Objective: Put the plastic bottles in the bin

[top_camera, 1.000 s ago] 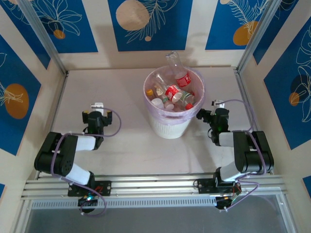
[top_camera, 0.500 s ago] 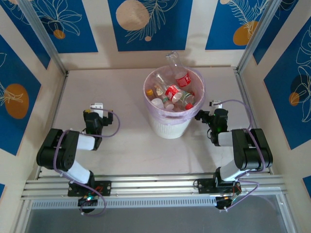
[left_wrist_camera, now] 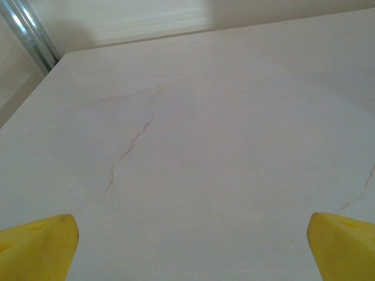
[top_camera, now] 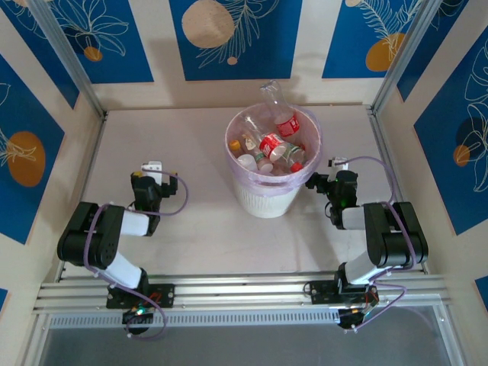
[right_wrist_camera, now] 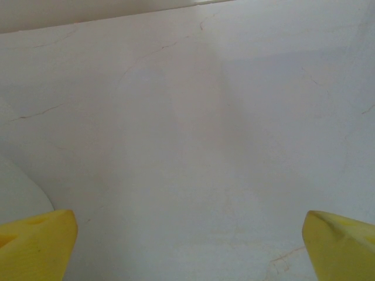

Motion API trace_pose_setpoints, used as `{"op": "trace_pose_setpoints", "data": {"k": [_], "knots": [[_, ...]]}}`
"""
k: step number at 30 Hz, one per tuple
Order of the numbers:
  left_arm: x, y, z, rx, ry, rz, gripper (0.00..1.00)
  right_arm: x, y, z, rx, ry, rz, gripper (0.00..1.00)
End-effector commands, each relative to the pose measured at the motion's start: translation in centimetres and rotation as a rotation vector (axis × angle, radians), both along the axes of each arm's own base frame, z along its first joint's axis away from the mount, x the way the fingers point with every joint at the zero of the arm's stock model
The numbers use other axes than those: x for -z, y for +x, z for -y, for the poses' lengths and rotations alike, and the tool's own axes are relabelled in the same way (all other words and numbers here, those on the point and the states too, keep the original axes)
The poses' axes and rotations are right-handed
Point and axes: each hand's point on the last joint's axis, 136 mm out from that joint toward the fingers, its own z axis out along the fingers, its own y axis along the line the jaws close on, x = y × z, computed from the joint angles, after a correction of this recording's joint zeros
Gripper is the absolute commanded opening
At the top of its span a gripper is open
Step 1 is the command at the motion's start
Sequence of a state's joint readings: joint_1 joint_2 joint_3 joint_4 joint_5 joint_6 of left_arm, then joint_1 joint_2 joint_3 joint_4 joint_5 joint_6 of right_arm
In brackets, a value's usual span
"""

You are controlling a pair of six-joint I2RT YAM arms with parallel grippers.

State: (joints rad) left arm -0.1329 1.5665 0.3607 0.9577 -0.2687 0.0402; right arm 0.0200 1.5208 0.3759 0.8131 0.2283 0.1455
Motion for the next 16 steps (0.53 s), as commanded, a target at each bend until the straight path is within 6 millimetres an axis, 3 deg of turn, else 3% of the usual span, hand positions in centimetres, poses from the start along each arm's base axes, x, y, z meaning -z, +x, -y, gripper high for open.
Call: {"op": "trace_pose_setpoints", "data": {"k": [1,16], "knots": [[-0.37,0.15,-0.11,0.007,-0.006,0.021,1.0,-1.41,0.86,-0.04,-0.003,-0.017,0.049,0.99],[-0.42,0.17,-0.15,0.006,-0.006,0.022,1.0,-1.46,0.89,-0.06,-0.001,-0.021,0.052,0.99]]}}
